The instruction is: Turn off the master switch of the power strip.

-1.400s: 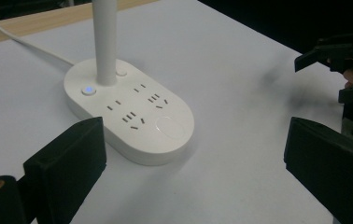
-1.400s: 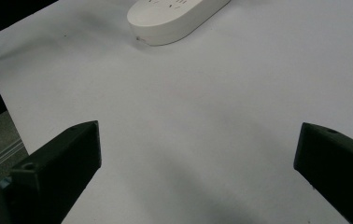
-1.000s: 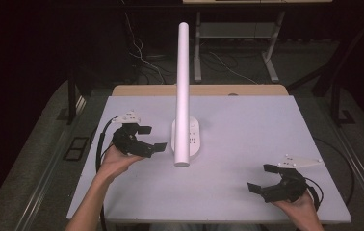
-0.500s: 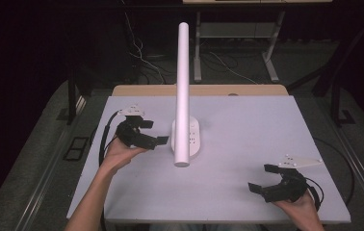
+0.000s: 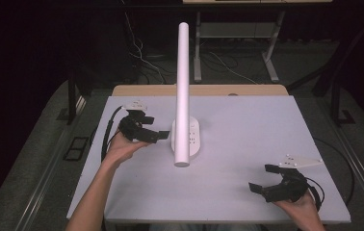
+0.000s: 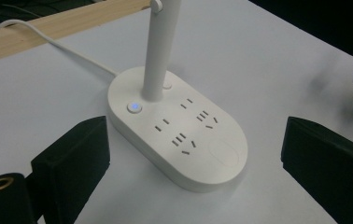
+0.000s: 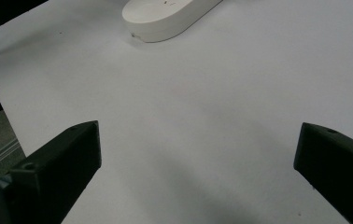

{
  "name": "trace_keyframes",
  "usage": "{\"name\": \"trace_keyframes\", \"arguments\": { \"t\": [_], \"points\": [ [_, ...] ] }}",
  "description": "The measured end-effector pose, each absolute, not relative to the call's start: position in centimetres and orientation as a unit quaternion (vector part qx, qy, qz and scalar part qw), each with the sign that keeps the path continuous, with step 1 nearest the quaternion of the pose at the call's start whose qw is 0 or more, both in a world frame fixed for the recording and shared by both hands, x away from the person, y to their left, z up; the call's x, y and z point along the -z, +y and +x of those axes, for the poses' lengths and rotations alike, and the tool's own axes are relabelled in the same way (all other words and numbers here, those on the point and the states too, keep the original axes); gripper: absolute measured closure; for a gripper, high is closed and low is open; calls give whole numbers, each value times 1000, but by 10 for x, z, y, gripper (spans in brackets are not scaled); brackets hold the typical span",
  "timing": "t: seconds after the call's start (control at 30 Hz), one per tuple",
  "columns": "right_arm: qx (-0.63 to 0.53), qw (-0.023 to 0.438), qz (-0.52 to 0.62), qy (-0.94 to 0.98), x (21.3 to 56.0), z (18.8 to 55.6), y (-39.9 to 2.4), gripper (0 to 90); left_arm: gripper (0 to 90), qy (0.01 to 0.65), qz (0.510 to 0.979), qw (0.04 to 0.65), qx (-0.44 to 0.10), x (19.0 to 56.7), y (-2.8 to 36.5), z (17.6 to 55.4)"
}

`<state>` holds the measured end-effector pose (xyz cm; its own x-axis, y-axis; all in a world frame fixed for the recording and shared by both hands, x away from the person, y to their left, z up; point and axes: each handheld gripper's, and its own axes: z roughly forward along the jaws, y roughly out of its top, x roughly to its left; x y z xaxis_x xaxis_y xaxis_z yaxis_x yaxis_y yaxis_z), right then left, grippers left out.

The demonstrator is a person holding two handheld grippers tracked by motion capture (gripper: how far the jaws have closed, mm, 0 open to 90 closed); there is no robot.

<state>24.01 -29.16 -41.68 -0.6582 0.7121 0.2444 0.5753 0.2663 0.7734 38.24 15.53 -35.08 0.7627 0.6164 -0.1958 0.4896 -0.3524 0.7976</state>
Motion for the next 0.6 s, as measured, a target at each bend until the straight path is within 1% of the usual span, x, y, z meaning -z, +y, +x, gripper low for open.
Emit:
{"name": "trace_keyframes", "arguments": {
  "t": [0.23,0.6],
  "points": [
    [-449,75,408,791,417,240,-292,0,82,331,829,444,-71,349,150,393],
    [-449,75,410,791,417,240,-294,0,102,340,828,441,-71,353,146,407]
  ]
}}
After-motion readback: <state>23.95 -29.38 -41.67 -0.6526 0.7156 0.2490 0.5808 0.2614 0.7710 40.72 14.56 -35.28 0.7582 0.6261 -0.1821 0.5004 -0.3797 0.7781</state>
